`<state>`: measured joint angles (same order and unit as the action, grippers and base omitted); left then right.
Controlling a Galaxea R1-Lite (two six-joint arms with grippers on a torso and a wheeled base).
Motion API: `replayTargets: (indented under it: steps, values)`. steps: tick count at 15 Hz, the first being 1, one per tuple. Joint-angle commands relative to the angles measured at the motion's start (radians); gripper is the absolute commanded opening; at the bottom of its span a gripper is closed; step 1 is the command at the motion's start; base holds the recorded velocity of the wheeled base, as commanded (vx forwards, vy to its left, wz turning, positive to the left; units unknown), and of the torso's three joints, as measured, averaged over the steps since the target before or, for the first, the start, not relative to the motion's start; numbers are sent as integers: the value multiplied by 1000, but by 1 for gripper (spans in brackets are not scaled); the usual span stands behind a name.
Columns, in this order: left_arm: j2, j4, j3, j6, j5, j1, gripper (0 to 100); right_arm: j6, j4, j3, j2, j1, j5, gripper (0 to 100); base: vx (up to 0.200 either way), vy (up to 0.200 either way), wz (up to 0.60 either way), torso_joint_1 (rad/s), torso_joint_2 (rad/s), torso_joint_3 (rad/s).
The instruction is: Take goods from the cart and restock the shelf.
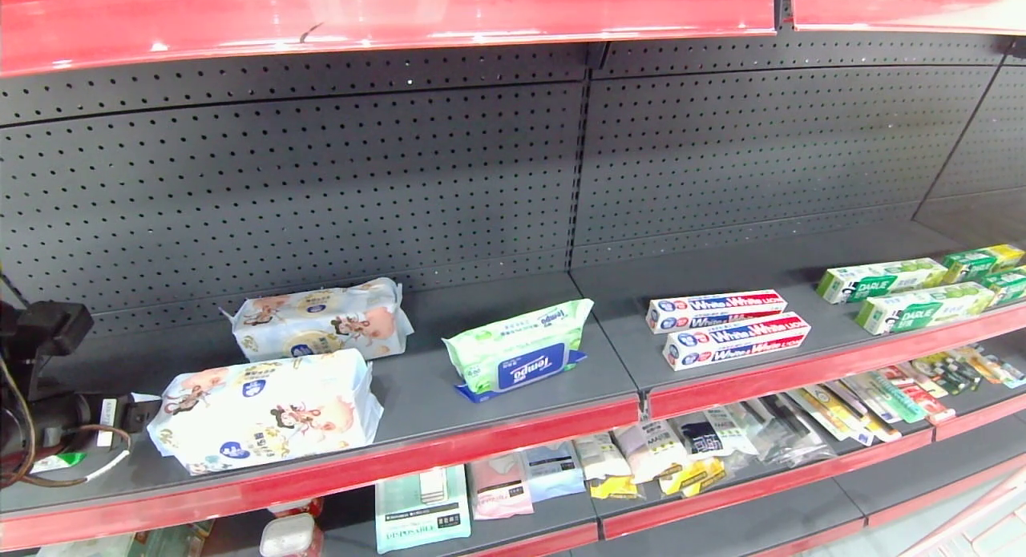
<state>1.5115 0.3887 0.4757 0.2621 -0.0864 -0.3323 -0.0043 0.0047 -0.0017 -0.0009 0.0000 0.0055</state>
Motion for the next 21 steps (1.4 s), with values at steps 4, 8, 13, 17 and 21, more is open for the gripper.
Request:
replayTargets:
  steps: [4, 8, 13, 17, 21]
  values:
    - [-2, -2, -2, 0, -1, 1, 100, 0, 0, 0, 2, 0, 1, 100, 0, 0, 0, 0, 0, 0]
    - [-2, -2, 0, 0, -3, 16, 100, 0, 0, 0, 1, 0, 1, 100, 0, 0, 0, 0, 0, 0]
    - [-4, -8, 1, -4, -3, 30, 100, 0, 0, 0, 2, 0, 1, 100, 0, 0, 0, 0, 0, 0]
    - [-4, -8, 1, -4, -3, 39, 100, 0, 0, 0, 2, 0, 1, 100, 0, 0, 0, 0, 0, 0]
    - [-4, -8, 1, -4, -3, 45, 100, 0, 0, 0, 2, 0, 1, 100, 0, 0, 0, 0, 0, 0]
